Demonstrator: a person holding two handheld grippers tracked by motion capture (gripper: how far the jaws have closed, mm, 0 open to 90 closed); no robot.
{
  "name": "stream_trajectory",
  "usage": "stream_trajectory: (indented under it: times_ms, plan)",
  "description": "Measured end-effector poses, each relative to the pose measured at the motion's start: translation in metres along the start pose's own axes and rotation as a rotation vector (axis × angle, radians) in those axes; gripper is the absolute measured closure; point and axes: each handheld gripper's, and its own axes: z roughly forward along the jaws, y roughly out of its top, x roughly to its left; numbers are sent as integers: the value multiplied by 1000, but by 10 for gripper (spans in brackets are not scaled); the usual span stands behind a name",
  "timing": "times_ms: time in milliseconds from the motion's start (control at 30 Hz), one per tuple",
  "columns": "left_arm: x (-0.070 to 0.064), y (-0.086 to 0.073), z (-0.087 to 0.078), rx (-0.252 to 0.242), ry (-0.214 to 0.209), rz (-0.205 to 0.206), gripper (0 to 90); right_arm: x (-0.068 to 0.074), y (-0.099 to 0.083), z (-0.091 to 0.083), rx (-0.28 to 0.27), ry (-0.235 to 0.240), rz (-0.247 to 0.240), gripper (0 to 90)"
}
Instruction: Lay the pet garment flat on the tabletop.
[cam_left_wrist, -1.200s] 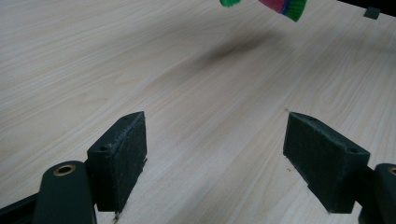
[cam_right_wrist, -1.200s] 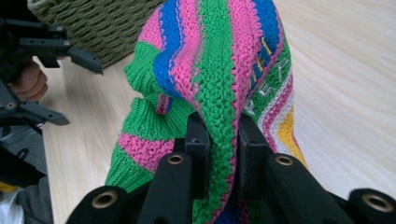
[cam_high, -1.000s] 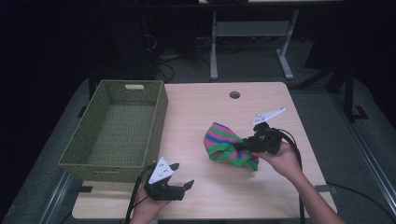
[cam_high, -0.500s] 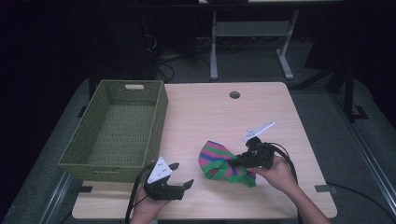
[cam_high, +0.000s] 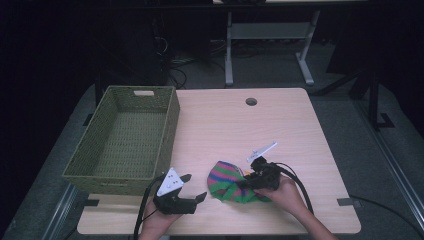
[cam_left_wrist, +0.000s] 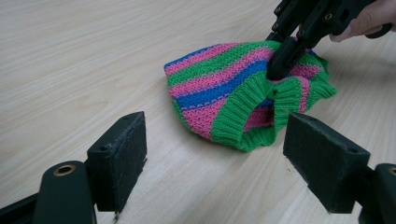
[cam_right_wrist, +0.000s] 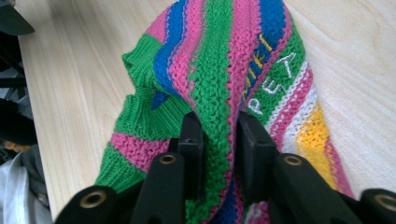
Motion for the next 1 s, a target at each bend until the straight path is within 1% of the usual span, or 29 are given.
stream_trajectory:
  times_ms: [100,167,200,233,333,367,433,500,533,600,667,767,800,867,933,1000]
  plan:
    - [0,0,1,5,1,3,211,2,-3,2,-10,9,-1,596]
    - [0,0,1,6,3,3,211,3,-4,2,-18,22,-11,556]
    - [0,0,1,4,3,1,211,3,-5,1,-23,13,-17,528]
    - [0,0,0,4,3,-1,212,3,-5,0,-24,17,-18,493]
    - [0,0,0,1,4,-5,211,4,-4,-3,-31,25,-30,433]
    - [0,0,0,-1,4,-5,212,5,-4,-5,-40,32,-30,425]
    - [1,0,-1,1,3,-8,211,5,-4,-8,-55,29,-35,410]
    - [1,0,-1,3,3,-6,211,6,-4,-14,-67,28,-43,406]
    - [1,0,-1,1,4,-5,211,6,-4,-14,-67,28,-43,406]
    - [2,0,-1,-5,4,-7,211,8,-3,-19,-73,15,-61,399]
    - [2,0,-1,-4,5,-8,212,11,-2,-25,-86,5,-88,400]
    - [1,0,-1,-3,6,-7,211,19,1,-35,-115,10,-128,438]
    - [1,0,-1,-4,6,-8,211,23,1,-38,-125,20,-143,457]
    - [1,0,-1,0,5,-6,211,28,1,-40,-136,35,-154,474]
    - [0,0,0,0,4,-7,211,32,1,-39,-124,62,-167,515]
    - [0,0,0,1,7,-4,211,36,0,-35,-114,63,-186,539]
